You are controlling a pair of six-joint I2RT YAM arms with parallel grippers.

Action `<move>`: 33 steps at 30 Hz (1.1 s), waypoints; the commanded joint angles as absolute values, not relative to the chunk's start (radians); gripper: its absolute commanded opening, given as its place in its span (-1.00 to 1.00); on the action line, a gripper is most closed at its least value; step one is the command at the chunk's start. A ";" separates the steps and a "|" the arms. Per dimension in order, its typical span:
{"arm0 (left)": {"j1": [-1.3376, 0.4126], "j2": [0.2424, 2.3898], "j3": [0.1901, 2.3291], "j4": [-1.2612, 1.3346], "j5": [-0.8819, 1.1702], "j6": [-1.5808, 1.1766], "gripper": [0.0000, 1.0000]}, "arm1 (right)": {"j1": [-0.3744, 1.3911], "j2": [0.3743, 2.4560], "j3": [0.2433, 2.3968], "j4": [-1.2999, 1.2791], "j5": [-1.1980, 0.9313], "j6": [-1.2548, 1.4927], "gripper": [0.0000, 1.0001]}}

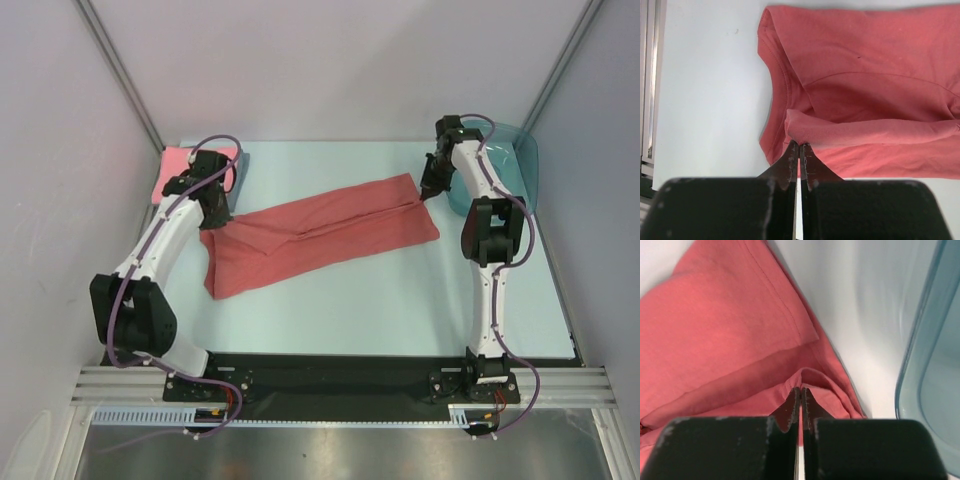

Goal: Fold and stack the t-shirts
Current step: Fold the tshirt

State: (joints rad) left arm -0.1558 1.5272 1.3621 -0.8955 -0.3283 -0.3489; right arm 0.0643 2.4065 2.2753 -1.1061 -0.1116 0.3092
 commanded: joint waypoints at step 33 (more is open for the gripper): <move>-0.011 1.152 0.881 -0.905 0.026 -0.591 -0.24 | 0.097 2.076 1.787 -0.942 -0.090 0.247 -0.42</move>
